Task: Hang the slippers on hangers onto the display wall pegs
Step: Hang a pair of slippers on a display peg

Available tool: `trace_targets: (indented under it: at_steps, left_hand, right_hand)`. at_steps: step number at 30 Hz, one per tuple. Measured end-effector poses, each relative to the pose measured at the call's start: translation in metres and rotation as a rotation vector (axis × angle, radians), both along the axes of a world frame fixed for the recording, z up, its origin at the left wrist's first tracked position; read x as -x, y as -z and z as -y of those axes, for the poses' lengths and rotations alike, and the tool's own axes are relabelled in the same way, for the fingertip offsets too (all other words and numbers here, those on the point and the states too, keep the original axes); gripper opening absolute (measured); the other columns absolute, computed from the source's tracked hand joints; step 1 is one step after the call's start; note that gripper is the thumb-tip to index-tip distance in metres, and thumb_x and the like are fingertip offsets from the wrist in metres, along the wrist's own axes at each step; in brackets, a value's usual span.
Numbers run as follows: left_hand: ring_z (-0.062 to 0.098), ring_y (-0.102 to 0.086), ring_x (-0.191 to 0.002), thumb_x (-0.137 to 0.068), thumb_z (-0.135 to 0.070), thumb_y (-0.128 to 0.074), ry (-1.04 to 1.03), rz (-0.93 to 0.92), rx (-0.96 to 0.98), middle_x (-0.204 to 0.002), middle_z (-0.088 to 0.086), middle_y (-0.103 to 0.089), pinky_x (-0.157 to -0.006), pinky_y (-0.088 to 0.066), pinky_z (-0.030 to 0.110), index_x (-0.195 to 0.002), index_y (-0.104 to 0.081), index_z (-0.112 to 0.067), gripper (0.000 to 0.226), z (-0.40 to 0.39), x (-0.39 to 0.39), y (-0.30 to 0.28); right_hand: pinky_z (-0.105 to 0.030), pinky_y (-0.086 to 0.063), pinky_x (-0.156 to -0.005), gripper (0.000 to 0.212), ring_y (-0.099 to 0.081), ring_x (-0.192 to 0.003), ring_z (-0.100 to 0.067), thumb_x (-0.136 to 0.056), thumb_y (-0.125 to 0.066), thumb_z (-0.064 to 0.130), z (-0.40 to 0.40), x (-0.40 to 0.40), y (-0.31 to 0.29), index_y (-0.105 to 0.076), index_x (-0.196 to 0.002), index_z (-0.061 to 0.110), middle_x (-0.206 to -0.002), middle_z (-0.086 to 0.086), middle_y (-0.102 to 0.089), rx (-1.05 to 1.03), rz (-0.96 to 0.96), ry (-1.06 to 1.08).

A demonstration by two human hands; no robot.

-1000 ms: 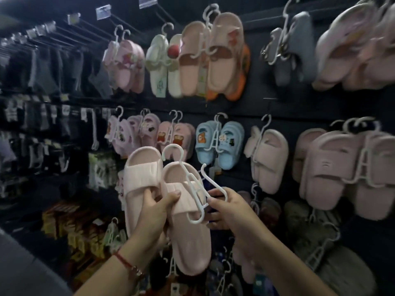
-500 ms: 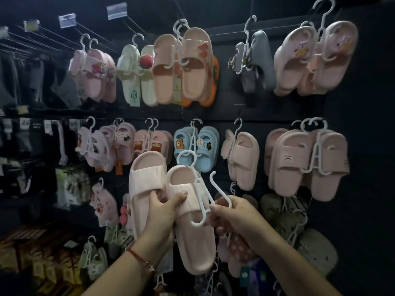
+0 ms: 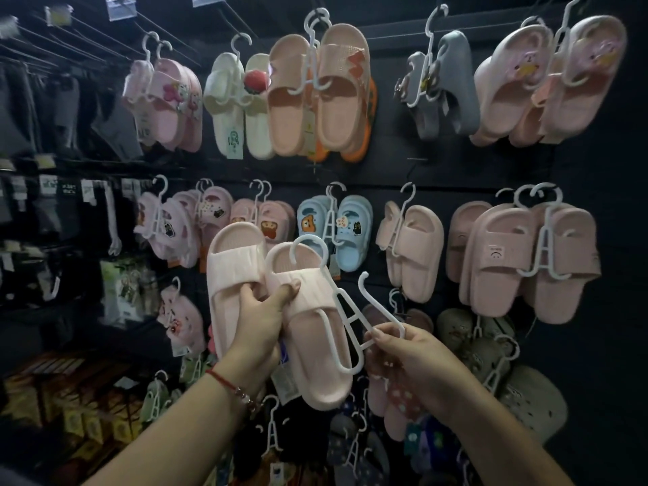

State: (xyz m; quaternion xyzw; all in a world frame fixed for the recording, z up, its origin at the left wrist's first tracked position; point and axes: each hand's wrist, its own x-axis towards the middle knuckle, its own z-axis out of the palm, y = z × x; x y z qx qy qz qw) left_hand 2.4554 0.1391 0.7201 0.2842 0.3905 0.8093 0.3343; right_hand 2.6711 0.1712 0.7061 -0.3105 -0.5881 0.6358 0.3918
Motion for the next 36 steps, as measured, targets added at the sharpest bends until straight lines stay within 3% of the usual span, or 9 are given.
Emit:
trace_targets:
  at_steps: [5,10,16,19,22,24,26,30,36]
  left_hand:
    - [0.028,-0.068,-0.109,-0.086,-0.010,-0.076,-0.040,0.019,0.011,-0.125,0.010,-0.066,-0.087,-0.059,0.046,-0.125,-0.050,-0.015,0.048,-0.003,0.015,0.004]
    - [0.031,-0.069,-0.108,-0.086,-0.010,-0.075,-0.006,0.000,0.022,-0.123,0.011,-0.067,-0.088,-0.059,0.051,-0.127,-0.049,-0.016,0.048,-0.005,0.006,0.014]
    - [0.032,-0.074,-0.089,-0.078,-0.010,-0.080,0.071,0.039,0.022,-0.115,0.022,-0.068,-0.061,-0.059,0.036,-0.134,-0.046,-0.010,0.066,-0.004,-0.026,0.022]
    - [0.034,-0.075,-0.091,-0.074,-0.016,-0.086,0.179,0.076,0.093,-0.116,0.022,-0.070,-0.060,-0.059,0.036,-0.146,-0.042,-0.011,0.084,-0.003,-0.034,0.028]
    - [0.030,-0.074,-0.096,-0.066,-0.048,-0.085,0.271,0.049,0.173,-0.112,0.016,-0.074,-0.076,-0.059,0.046,-0.136,-0.056,-0.013,0.083,0.003,-0.030,0.024]
    - [0.028,-0.071,-0.100,-0.083,-0.061,-0.062,0.322,0.037,0.276,-0.106,0.014,-0.075,-0.097,-0.051,0.050,-0.114,-0.069,-0.018,0.053,0.005,-0.021,0.020]
    - [0.038,-0.065,-0.113,-0.093,-0.067,-0.047,0.370,0.058,0.392,-0.110,0.023,-0.071,-0.107,-0.042,0.046,-0.119,-0.069,-0.021,0.058,0.006,-0.008,0.018]
    - [0.021,-0.058,-0.062,-0.095,-0.056,-0.057,0.318,0.102,0.461,-0.067,0.007,-0.061,-0.055,-0.051,0.028,-0.081,-0.061,-0.014,0.045,0.001,-0.002,0.021]
    - [0.020,-0.069,-0.071,-0.099,-0.028,-0.061,0.174,0.184,0.258,-0.073,0.005,-0.075,-0.067,-0.056,0.032,-0.096,-0.069,-0.007,0.022,-0.013,-0.007,0.021]
  right_hand:
    - [-0.038,-0.051,-0.081,0.009,-0.066,-0.077,-0.021,-0.080,-0.069,0.016,0.019,0.000,-0.006,-0.074,-0.082,0.009,-0.084,-0.012,-0.068,0.197,-0.189,-0.142]
    - [-0.044,-0.039,-0.097,0.033,-0.057,-0.114,-0.033,-0.089,-0.070,0.027,0.023,0.013,-0.014,-0.065,-0.117,0.010,-0.129,-0.009,-0.065,0.194,-0.220,-0.358]
    - [-0.035,-0.045,-0.095,0.074,-0.055,-0.114,-0.032,-0.077,-0.082,0.033,0.024,0.050,-0.018,-0.054,-0.136,-0.004,-0.126,-0.022,-0.061,0.143,-0.447,-0.254]
    - [-0.043,-0.052,-0.102,0.055,-0.061,-0.120,-0.041,-0.088,-0.071,0.019,0.026,0.060,-0.010,-0.055,-0.131,-0.010,-0.128,-0.034,-0.060,0.162,-0.637,-0.204]
    - [-0.038,-0.060,-0.086,0.038,-0.068,-0.109,-0.038,-0.094,-0.060,0.007,0.028,0.058,-0.008,-0.054,-0.123,-0.018,-0.116,-0.034,-0.066,0.101,-0.687,-0.158]
    - [-0.027,-0.059,-0.070,0.030,-0.073,-0.089,-0.024,-0.091,-0.057,0.008,0.024,0.051,-0.008,-0.060,-0.114,-0.012,-0.095,-0.019,-0.073,0.056,-0.655,-0.081]
    - [-0.023,-0.057,-0.066,0.030,-0.072,-0.083,-0.018,-0.087,-0.061,0.016,0.018,0.044,-0.004,-0.063,-0.106,-0.006,-0.089,-0.011,-0.073,0.034,-0.630,0.000]
    - [-0.029,-0.058,-0.075,0.026,-0.070,-0.095,-0.027,-0.088,-0.071,0.021,0.016,0.037,0.002,-0.069,-0.099,-0.003,-0.102,-0.021,-0.071,0.013,-0.621,0.038]
    - [-0.031,-0.046,-0.074,0.034,-0.060,-0.082,-0.031,-0.077,-0.082,0.034,0.017,0.030,0.017,-0.077,-0.100,0.009,-0.091,-0.021,-0.071,-0.162,-0.351,0.193]
